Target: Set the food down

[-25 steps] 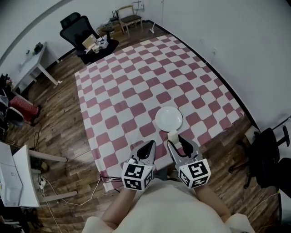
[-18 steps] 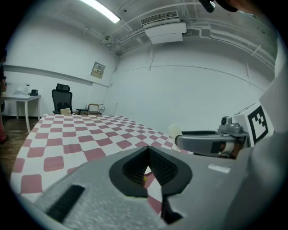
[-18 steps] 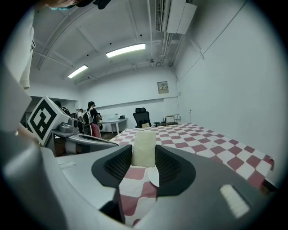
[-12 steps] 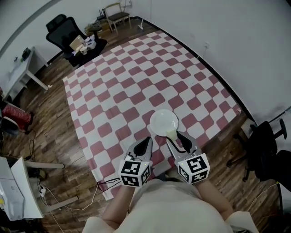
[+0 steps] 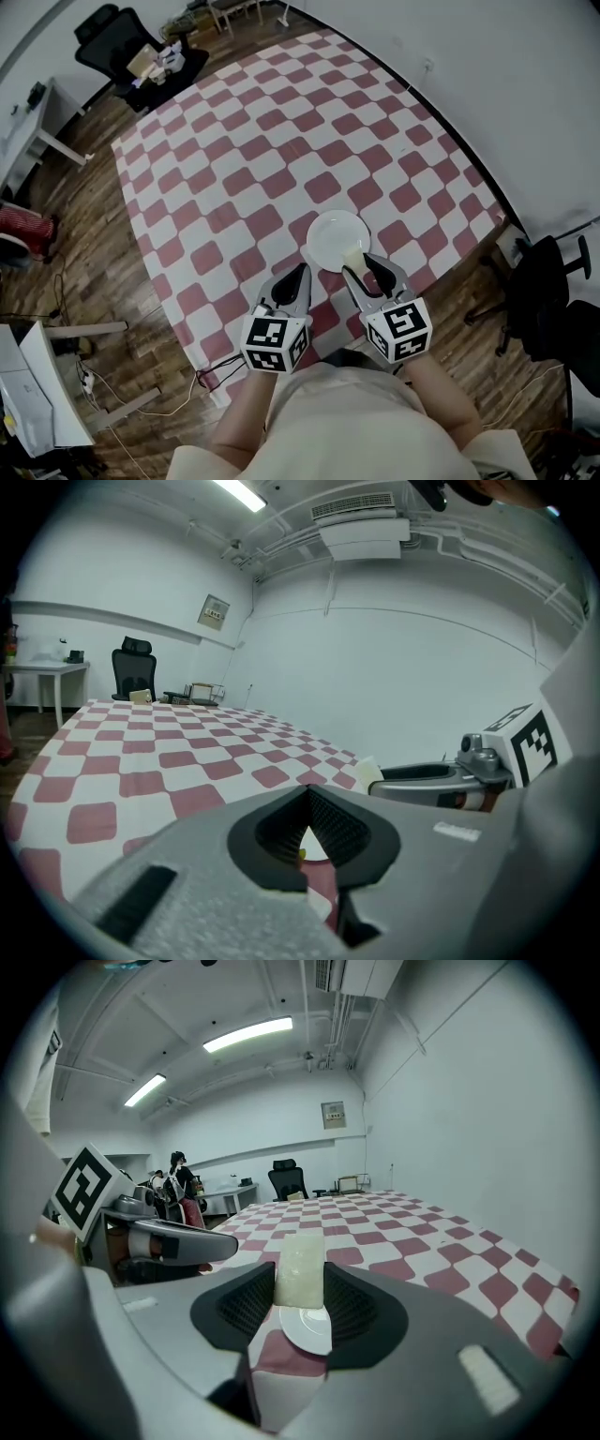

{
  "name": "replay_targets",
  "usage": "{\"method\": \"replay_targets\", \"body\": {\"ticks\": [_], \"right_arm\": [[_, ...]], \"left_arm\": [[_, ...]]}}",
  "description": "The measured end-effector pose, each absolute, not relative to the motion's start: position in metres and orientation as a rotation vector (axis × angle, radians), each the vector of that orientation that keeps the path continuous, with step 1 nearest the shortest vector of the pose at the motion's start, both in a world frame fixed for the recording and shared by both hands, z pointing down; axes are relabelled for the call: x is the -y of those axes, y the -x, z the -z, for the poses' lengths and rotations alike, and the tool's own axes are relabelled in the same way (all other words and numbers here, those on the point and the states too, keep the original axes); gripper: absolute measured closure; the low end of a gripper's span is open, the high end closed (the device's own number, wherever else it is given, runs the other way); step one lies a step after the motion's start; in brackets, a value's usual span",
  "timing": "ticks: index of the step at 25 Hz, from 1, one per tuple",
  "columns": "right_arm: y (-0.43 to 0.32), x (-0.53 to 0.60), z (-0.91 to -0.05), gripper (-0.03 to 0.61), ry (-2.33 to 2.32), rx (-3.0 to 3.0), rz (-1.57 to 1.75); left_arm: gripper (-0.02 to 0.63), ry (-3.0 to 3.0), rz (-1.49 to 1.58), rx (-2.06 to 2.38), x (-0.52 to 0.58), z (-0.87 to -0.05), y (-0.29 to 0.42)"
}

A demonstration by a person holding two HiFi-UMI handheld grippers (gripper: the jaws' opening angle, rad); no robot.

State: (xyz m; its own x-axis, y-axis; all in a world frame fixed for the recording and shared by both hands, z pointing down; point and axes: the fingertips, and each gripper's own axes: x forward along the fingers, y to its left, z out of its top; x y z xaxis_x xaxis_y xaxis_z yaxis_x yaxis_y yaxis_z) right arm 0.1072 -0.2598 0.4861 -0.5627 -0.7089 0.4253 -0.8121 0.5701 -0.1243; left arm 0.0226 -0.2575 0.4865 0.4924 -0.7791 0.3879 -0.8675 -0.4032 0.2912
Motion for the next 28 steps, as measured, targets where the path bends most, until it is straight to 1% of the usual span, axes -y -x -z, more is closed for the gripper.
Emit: {"method": "replay_targets", "body": {"ticks": [17, 28], "right_arm": [[-0.101, 0.305, -0.553, 0.411, -1.177, 2.312, -0.502], [-0.094, 0.319, -0.586, 0.411, -1.117, 2.207, -0.507]], "left_arm": [[0.614, -2.220, -0.316, 1.308, 0.285, -0.533, -0.026], [0.614, -2.190, -0.332, 1.305, 0.292, -0.548, -0.023]]}}
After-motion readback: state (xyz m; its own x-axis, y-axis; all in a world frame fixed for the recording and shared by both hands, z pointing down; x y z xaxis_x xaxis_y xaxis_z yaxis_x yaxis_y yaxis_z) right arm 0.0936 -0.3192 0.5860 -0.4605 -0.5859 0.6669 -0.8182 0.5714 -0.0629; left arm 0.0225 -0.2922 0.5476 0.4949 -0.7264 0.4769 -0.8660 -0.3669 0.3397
